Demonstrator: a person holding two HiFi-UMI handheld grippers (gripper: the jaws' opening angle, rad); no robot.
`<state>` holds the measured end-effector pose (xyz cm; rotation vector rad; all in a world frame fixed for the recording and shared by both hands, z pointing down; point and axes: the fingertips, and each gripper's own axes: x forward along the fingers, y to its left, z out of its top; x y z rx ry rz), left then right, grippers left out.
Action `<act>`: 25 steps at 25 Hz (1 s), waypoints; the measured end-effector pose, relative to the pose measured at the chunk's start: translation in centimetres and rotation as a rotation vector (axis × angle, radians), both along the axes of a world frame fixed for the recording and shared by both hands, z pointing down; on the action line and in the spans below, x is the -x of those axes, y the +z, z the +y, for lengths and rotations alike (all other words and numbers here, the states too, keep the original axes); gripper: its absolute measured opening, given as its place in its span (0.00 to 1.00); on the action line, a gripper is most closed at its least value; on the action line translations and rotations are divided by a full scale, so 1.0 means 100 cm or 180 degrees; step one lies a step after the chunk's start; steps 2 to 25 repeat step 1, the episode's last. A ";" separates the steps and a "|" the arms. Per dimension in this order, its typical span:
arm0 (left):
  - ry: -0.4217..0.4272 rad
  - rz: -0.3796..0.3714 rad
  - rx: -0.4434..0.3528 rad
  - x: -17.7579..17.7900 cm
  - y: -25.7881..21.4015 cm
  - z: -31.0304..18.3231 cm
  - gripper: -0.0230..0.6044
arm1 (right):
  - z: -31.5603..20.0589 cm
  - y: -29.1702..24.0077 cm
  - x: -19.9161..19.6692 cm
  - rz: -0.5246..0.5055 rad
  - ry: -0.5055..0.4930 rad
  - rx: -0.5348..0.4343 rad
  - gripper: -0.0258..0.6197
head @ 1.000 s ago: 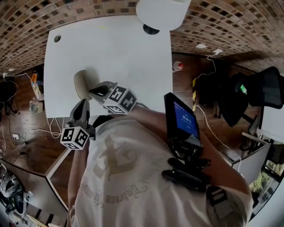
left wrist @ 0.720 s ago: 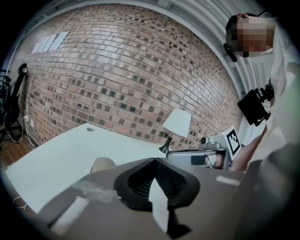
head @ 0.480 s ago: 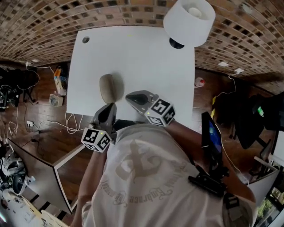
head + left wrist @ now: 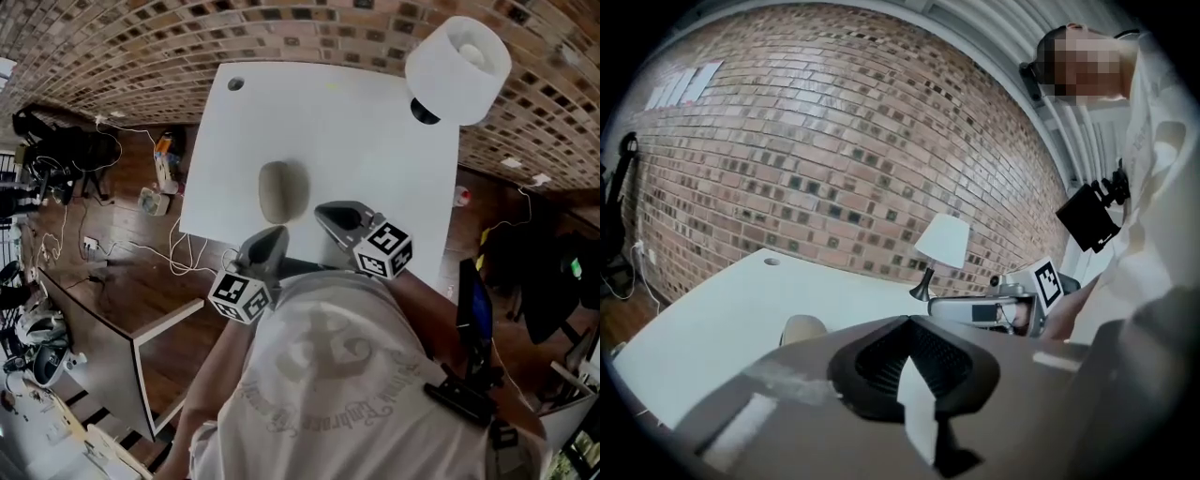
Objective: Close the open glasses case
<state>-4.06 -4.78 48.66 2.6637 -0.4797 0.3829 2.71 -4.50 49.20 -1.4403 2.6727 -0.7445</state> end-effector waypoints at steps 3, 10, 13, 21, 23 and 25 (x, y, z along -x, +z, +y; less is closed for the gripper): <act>0.0007 -0.0016 0.0009 0.000 0.001 0.000 0.05 | -0.002 -0.001 -0.001 -0.0004 0.0018 -0.0005 0.05; 0.0007 -0.0016 0.0009 0.000 0.001 0.000 0.05 | -0.002 -0.001 -0.001 -0.0004 0.0018 -0.0005 0.05; 0.0007 -0.0016 0.0009 0.000 0.001 0.000 0.05 | -0.002 -0.001 -0.001 -0.0004 0.0018 -0.0005 0.05; 0.0007 -0.0016 0.0009 0.000 0.001 0.000 0.05 | -0.002 -0.001 -0.001 -0.0004 0.0018 -0.0005 0.05; 0.0007 -0.0016 0.0009 0.000 0.001 0.000 0.05 | -0.002 -0.001 -0.001 -0.0004 0.0018 -0.0005 0.05; 0.0007 -0.0016 0.0009 0.000 0.001 0.000 0.05 | -0.002 -0.001 -0.001 -0.0004 0.0018 -0.0005 0.05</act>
